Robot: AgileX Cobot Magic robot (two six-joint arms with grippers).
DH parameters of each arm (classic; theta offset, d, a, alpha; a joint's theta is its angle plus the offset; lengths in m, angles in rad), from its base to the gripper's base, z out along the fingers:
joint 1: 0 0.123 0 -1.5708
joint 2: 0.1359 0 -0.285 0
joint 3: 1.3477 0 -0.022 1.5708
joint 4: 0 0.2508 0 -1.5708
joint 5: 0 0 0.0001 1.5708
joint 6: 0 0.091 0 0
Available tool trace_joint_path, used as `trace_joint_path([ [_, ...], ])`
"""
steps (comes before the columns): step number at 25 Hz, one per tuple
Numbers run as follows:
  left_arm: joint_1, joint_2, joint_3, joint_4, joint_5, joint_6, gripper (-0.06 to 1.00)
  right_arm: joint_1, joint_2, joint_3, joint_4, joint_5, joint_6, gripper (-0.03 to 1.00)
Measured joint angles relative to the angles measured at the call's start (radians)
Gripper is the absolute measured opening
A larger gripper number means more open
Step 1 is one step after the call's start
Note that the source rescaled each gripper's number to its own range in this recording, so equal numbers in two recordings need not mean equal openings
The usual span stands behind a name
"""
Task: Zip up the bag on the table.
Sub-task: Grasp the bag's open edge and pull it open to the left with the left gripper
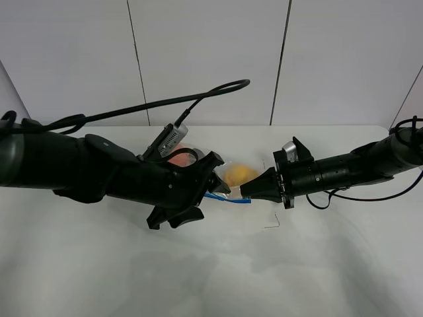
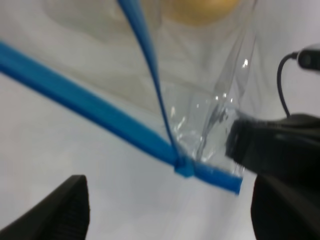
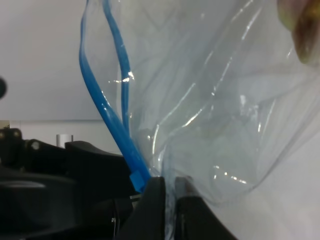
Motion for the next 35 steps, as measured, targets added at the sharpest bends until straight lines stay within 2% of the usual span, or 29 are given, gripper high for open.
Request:
trace_joint_path([
  [4,0.000,0.058,-0.042,-0.075,0.005,-0.001,0.94,0.000,0.000,0.000,0.000,0.000,0.000,0.00],
  [10,0.000,0.080,-0.051,-0.118,0.007,-0.001,0.84,0.000,0.000,0.000,0.000,0.000,0.000,0.00],
  [14,0.000,0.080,-0.051,-0.120,0.007,-0.001,0.66,0.000,0.000,0.000,0.000,0.000,0.000,0.00],
  [19,0.000,0.080,-0.051,-0.121,0.007,-0.010,0.33,0.000,0.000,0.000,0.000,0.000,0.000,0.00],
  [21,0.000,0.080,-0.051,-0.121,0.007,-0.016,0.26,0.000,0.000,0.000,0.000,-0.001,0.000,0.00],
  [24,0.000,0.080,-0.051,-0.121,0.007,-0.020,0.22,0.000,0.000,0.000,0.000,-0.001,0.000,0.00],
  [35,0.000,0.080,-0.051,-0.122,-0.015,-0.043,0.21,0.000,0.000,0.000,0.001,-0.002,0.000,0.00],
])
